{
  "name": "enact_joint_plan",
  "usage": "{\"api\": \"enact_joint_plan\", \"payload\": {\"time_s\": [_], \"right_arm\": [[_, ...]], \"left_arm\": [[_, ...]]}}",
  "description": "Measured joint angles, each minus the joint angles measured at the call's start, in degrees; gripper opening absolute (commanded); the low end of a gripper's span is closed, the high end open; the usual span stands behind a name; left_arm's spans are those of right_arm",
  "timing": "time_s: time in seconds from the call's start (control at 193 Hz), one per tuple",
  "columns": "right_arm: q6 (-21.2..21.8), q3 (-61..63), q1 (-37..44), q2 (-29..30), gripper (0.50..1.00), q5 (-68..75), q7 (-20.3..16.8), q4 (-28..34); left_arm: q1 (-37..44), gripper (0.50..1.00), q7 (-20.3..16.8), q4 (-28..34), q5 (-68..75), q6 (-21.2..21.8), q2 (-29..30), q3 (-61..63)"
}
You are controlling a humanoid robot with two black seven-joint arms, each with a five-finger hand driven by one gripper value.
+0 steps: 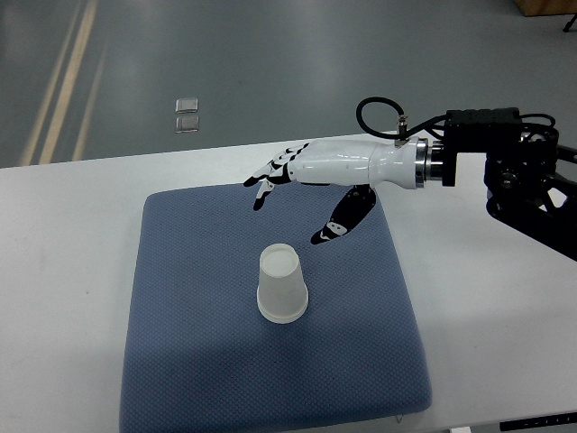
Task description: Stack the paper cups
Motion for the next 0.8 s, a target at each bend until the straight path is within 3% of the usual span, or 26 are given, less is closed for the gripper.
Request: {"api": "enact_joint_plan", "payload": {"time_s": [0.14, 0.43, 0.627, 0.798], "right_arm": [[-2.34, 3.98, -2.52, 2.62, 0.909, 10.87, -3.34, -5.81], [-14.23, 12.05, -9.81, 11.12, 0.909, 31.51, -12.36, -18.83], [-20.67, 18.89, -13.50, 16.66, 0.909, 37.60, -17.40, -23.72], [-25.15, 23.21, -15.80, 20.42, 0.909, 41.08, -19.55, -26.54]], "left_arm": [[0.00, 1.000, 0.00, 0.00, 0.00, 0.02, 0.00, 0.00], [0.00, 1.000, 0.00, 0.00, 0.00, 0.02, 0.00, 0.00], [0.00, 1.000, 0.00, 0.00, 0.00, 0.01, 0.00, 0.00], [0.00, 1.000, 0.00, 0.00, 0.00, 0.01, 0.00, 0.00]]}}
